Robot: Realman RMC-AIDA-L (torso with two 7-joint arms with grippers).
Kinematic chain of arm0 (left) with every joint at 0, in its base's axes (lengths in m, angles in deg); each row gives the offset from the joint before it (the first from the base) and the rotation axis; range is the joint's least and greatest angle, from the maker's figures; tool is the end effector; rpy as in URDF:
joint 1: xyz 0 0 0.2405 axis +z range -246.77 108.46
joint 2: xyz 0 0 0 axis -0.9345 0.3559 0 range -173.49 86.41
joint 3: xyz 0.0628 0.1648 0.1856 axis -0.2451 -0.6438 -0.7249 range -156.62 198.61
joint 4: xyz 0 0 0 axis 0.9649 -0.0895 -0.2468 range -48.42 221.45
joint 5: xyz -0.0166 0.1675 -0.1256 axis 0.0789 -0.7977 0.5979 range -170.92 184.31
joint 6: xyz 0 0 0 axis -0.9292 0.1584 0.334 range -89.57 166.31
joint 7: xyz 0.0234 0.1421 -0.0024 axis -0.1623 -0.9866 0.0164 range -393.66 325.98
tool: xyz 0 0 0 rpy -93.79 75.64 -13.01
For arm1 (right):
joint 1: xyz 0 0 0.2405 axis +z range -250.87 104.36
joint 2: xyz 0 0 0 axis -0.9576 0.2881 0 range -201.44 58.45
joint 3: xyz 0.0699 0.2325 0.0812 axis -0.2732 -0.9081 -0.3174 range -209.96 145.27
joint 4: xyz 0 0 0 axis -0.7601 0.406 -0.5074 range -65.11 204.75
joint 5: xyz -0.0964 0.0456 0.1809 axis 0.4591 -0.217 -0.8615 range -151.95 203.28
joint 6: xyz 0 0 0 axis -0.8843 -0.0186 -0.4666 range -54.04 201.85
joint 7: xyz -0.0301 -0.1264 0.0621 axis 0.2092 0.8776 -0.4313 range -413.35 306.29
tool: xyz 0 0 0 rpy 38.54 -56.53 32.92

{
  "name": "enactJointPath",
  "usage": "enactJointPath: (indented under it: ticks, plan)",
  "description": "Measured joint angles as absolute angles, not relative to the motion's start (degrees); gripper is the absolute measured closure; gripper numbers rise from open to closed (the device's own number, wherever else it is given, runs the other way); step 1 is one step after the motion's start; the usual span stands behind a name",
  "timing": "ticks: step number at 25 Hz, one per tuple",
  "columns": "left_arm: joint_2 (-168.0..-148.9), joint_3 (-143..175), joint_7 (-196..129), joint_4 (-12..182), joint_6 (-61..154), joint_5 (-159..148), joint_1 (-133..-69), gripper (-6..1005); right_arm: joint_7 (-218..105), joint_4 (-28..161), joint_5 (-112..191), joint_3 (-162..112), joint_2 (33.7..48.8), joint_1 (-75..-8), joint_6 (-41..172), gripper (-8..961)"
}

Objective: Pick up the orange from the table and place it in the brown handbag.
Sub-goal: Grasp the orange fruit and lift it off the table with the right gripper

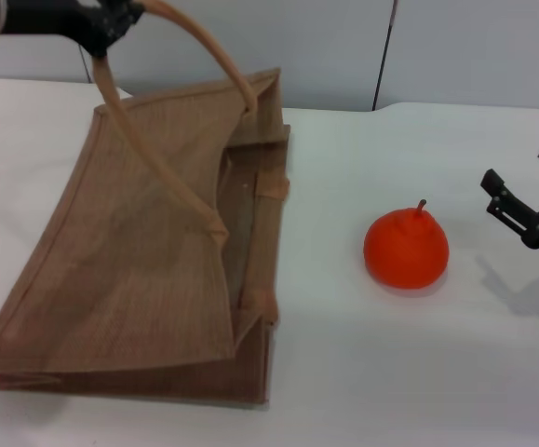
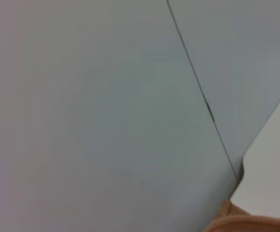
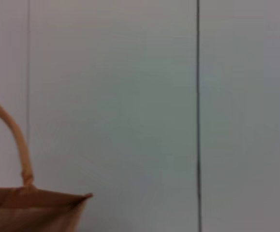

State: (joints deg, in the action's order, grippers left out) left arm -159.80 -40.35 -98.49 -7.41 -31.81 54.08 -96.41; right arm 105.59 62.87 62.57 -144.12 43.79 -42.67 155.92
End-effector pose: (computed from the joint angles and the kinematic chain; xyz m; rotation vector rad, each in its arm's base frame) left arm -0.1502 0.3923 0.1299 -2.2743 -0.1772 -0.0599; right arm 0.3136 0.3144 -0.0156 -1.9721 0.3988 0.8303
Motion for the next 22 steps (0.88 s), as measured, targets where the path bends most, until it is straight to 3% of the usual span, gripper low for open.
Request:
enactJointPath:
  ticks: [22]
  plan:
    - [-159.82, -39.6, -97.1, -13.9, -34.3, 53.9, -96.9, 868, 96.7, 62.4, 62.6, -130.4, 43.34, -39.7, 154.8, 59]
